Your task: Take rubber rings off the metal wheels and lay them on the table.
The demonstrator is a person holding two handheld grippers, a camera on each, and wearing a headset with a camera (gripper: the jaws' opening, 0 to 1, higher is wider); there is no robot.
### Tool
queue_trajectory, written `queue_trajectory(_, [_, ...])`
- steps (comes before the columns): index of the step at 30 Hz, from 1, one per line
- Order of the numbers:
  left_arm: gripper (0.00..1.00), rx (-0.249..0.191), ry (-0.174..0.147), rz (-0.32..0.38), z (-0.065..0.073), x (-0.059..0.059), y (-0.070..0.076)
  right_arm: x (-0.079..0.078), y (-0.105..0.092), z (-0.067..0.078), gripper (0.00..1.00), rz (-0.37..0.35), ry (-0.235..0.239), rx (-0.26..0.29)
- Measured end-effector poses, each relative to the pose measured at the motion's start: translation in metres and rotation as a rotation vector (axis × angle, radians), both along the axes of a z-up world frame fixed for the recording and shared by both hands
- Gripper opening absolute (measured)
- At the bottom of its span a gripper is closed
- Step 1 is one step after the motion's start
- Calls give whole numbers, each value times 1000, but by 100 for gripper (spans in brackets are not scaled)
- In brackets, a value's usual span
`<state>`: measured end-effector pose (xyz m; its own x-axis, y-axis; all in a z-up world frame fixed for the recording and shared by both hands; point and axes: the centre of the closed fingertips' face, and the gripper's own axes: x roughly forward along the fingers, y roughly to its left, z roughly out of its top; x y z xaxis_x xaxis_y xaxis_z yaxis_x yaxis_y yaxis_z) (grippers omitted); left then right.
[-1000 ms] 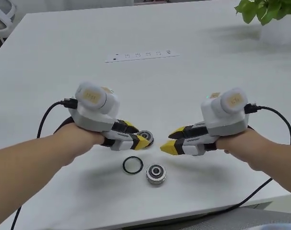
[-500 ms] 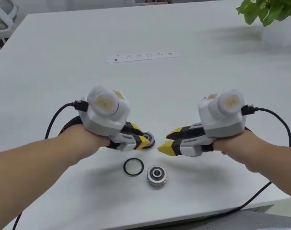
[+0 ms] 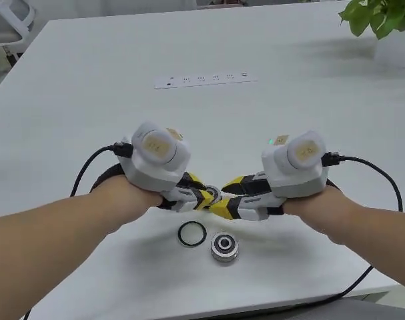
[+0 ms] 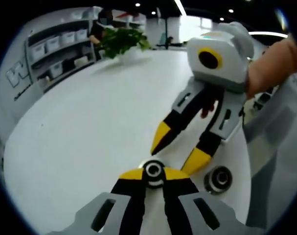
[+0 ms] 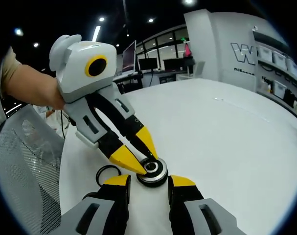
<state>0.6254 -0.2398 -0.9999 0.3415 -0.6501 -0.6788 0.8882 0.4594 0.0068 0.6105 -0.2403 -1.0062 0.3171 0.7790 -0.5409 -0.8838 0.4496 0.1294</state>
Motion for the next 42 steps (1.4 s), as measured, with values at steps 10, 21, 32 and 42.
queue_trajectory(10, [14,-4,-2,13,-1,1,0,6,6,-7,26,13,-56,-51])
queue_trajectory(21, [14,-13,1,11,-2,-1,-1,4,0,-7,23,0,-38,-40])
queue_trajectory(32, [14,-21,8,14,-2,-3,-2,0,-5,-9,18,-5,-7,-33])
queue_trajectory(42, [14,-28,17,25,-2,-3,-2,-3,-9,-10,9,-9,13,-34])
